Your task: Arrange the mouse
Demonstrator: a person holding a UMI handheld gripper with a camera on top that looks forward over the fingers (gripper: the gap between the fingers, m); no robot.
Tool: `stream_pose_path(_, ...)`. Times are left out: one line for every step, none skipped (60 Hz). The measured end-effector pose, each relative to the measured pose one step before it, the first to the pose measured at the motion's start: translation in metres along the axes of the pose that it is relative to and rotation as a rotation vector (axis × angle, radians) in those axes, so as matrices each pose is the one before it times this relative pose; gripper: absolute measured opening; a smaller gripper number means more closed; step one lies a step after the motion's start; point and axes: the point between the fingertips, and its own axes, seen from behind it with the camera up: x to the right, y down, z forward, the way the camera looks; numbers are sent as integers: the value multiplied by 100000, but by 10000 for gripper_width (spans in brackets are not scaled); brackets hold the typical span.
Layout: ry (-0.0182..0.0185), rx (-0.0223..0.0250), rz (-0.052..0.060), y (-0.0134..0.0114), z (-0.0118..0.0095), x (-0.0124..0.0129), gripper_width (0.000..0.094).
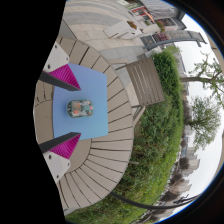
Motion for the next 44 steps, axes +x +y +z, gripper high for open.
stream_pose_path(-130,-485,358,-137,-992,156,852)
stream_pose_path(-150,-270,100,-100,-1027,126,852)
stream_pose_path(-42,-77,58,241,-1686,158,852)
stream_pose_path(209,27,29,100,-1424,225,852)
stream_pose_path(525,-63,40,152,-1481,311,851)
stream_pose_path(682,-225,20,240,-1493,352,852)
stream_pose_path(692,-416,-116,325,-1458,339,851)
stream_pose_path(536,-646,-254,266,-1043,282,851)
stream_pose_path(518,-715,-367,488,-1369,308,851)
stream_pose_path(514,-757,-391,512,-1284,336,851)
stream_pose_path(594,-929,-336,595,-1244,340,850)
stream_pose_path(639,-1071,-294,642,-1193,358,850)
stream_pose_path(512,-1094,-168,601,-1386,410,850)
stream_pose_path(416,-931,-245,753,-1240,485,851)
stream_pose_path(620,-673,-411,583,-676,96,851)
stream_pose_path(479,-556,-614,548,-971,252,852)
stream_pose_path(470,-291,-700,516,-932,240,852)
stream_pose_path(366,-109,-620,482,-888,181,851)
stream_pose_path(306,-25,-579,455,-838,155,851)
stream_pose_path(209,-33,-626,496,-954,314,851)
stream_pose_path(210,255,-830,424,-875,169,852)
stream_pose_path(69,619,-900,250,-710,39,853)
stream_pose_path(-49,739,-901,219,-677,20,853)
stream_pose_path(-37,723,-831,195,-598,17,852)
stream_pose_path(220,601,-697,208,-529,94,849)
stream_pose_path(558,422,-472,212,-495,160,846)
stream_pose_path(477,126,-127,104,-536,297,845)
stream_pose_path(470,254,234,279,-393,112,845)
stream_pose_path(319,328,418,217,-351,71,844)
stream_pose_path(206,501,439,160,-311,52,846)
stream_pose_path(-29,276,410,-27,-417,66,845)
stream_pose_path(-320,117,632,147,-219,-57,845)
stream_pose_path(-490,-165,817,197,-198,-82,846)
stream_pose_path(-371,-102,827,160,-142,-60,846)
stream_pose_path(-125,13,471,121,-114,16,846)
stream_pose_path(90,-18,229,135,-60,67,845)
stream_pose_path(230,-101,322,132,-44,95,846)
stream_pose_path(491,-14,418,249,-95,96,847)
stream_pose_path(480,-169,479,91,-48,146,846)
stream_pose_path(392,-166,388,129,23,127,846)
stream_pose_path(251,-208,172,138,25,83,850)
stream_pose_path(46,-295,155,160,21,14,853)
stream_pose_path(-107,-439,216,184,11,-6,856)
stream_pose_path(-133,-411,327,397,-107,-163,856)
